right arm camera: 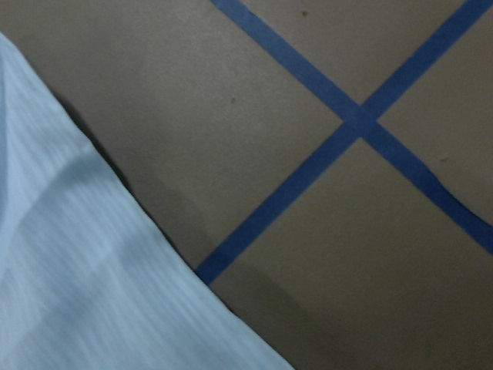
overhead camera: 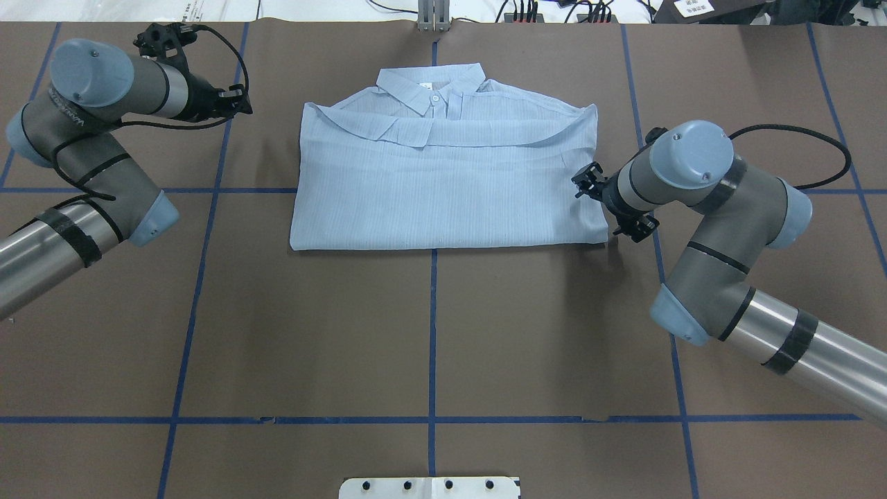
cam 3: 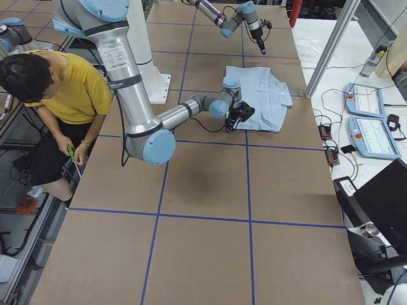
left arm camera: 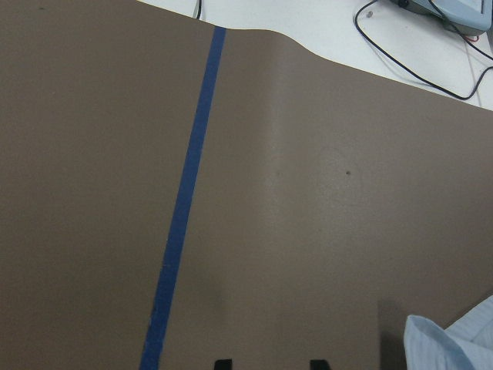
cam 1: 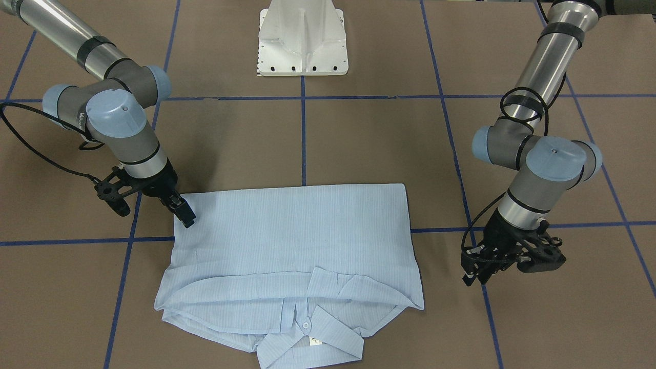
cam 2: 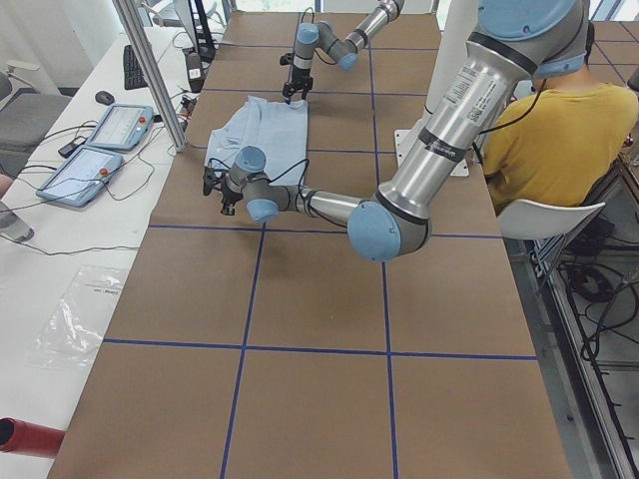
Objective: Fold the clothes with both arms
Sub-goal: 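Move the right gripper to the folded shirt's side edge and grasp it, then drag the shirt toward the robot with the right gripper, rotating it, then release and raise the right gripper while the left gripper reaches the shirt corner, then grasp the shirt corner nearest the left gripper with the left gripper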
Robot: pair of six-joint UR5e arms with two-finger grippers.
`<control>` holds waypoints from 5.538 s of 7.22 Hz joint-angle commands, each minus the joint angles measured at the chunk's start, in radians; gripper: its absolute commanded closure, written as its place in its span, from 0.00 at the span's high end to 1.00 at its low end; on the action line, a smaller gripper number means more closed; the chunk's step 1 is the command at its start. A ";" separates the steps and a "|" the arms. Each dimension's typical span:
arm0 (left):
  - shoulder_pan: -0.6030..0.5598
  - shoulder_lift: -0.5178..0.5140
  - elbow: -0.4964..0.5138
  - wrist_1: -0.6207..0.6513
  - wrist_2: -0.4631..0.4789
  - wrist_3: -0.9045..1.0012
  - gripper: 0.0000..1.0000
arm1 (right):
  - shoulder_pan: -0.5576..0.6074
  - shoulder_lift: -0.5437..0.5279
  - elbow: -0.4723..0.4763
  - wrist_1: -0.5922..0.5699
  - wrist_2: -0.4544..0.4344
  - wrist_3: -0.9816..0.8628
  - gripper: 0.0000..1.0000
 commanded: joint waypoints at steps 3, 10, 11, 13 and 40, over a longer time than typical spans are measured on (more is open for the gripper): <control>0.002 0.001 0.000 -0.016 -0.001 0.006 0.45 | -0.033 -0.021 0.004 0.043 0.003 0.001 0.60; 0.013 0.004 0.005 -0.022 0.004 0.003 0.45 | -0.015 -0.062 0.205 -0.056 0.077 -0.013 0.00; 0.014 0.002 0.005 -0.022 0.004 0.003 0.45 | -0.042 -0.105 0.350 -0.186 0.077 -0.010 0.00; 0.014 0.001 0.000 -0.024 0.002 0.003 0.45 | -0.239 -0.128 0.616 -0.514 0.077 0.013 0.00; 0.507 0.237 -0.575 -0.010 -0.075 -0.738 0.73 | 0.011 0.039 0.367 -0.523 0.127 -0.232 1.00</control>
